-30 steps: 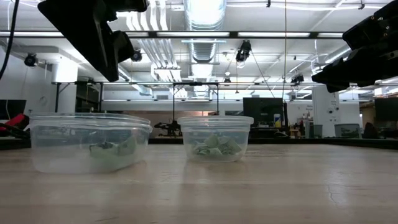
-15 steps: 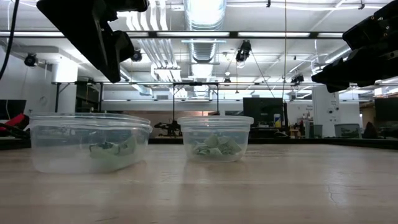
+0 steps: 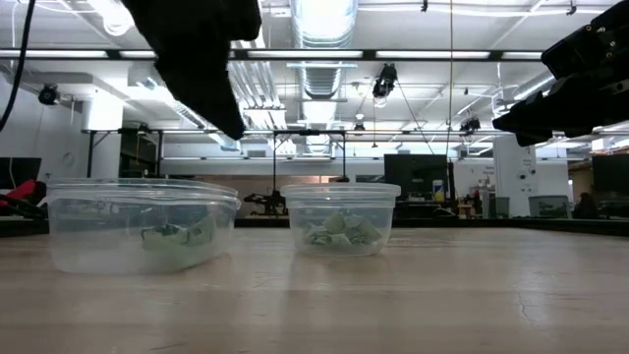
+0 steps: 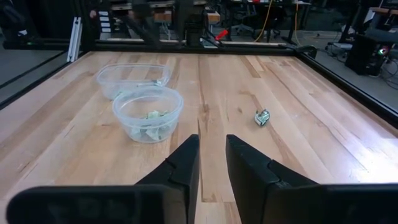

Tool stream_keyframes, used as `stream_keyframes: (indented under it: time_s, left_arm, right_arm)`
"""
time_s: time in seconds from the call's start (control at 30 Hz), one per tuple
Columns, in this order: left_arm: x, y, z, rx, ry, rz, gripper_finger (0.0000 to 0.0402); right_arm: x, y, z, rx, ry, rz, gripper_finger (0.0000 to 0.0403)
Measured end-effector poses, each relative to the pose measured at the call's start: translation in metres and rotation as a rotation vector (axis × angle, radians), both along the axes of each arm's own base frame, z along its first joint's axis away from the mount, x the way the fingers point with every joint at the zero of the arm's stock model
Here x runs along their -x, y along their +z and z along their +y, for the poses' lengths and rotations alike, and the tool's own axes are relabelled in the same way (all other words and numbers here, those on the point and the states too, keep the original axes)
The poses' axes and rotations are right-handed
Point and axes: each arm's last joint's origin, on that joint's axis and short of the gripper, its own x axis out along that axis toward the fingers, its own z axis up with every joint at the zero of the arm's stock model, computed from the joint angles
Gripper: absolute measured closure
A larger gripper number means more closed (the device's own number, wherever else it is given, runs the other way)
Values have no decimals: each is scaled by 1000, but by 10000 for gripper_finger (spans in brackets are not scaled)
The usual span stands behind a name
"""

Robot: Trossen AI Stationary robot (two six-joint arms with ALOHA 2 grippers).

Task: Pick and place items into bin
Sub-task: Put the stevia packet into the left transparent bin

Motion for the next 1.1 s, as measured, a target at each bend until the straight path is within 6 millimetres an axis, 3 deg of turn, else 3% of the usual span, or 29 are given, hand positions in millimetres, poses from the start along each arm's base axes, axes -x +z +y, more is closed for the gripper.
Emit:
stream_keyframes:
  time_s: [0.7,1.1]
  left_arm:
    - [-31,-7,70,-56,263,-202,249]
    - [-48,-45,105,-50,349,-146,249]
  right_arm:
    - [0,0,0,0,-1,0,322]
    - [0,0,0,-1,0,1,334]
